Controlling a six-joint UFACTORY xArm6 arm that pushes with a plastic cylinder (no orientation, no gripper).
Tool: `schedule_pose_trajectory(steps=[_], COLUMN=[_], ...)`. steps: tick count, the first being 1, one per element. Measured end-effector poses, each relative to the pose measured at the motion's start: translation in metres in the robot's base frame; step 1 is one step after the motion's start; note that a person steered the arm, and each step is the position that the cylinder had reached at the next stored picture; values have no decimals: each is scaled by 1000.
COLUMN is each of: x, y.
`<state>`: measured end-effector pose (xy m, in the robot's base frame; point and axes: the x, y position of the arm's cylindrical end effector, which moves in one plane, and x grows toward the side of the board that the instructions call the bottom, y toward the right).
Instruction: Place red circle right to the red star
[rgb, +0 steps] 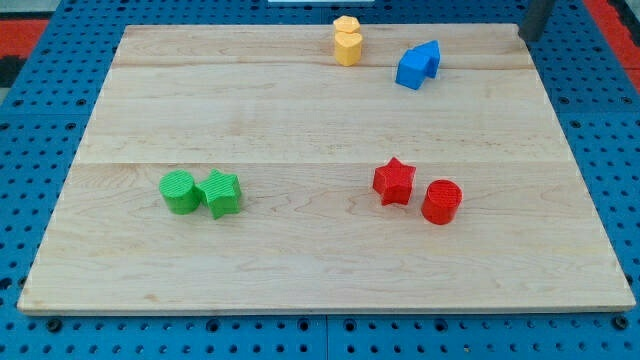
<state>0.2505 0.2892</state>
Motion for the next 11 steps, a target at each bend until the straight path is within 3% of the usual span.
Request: schedule_pose_trajectory(steps=[2, 3, 5, 6, 7, 8, 9, 10, 11], x=[249, 300, 237, 265, 284, 279, 246, 226, 228], y=[-24, -63, -139, -118, -136, -175, -160, -181, -169])
